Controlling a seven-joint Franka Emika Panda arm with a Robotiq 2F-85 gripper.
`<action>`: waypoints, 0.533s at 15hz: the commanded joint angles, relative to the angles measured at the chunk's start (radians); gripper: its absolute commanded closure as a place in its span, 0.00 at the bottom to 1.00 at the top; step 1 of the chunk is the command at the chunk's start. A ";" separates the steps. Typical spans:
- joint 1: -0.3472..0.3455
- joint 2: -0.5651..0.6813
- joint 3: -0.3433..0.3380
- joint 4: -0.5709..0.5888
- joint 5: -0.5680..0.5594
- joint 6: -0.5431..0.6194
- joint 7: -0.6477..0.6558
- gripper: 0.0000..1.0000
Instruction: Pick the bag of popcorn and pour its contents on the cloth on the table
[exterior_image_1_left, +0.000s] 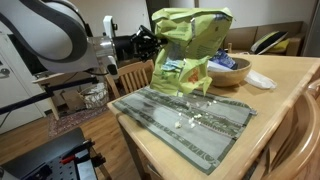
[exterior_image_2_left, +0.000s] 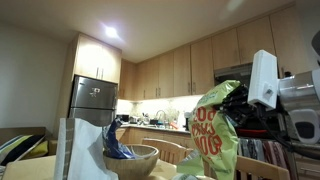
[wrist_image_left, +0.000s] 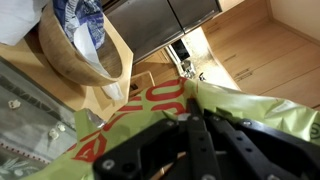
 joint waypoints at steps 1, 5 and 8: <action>0.000 0.006 -0.027 0.014 0.000 0.089 0.108 1.00; 0.181 0.012 -0.238 0.048 0.001 0.213 0.258 1.00; 0.362 0.035 -0.453 0.065 0.001 0.282 0.341 1.00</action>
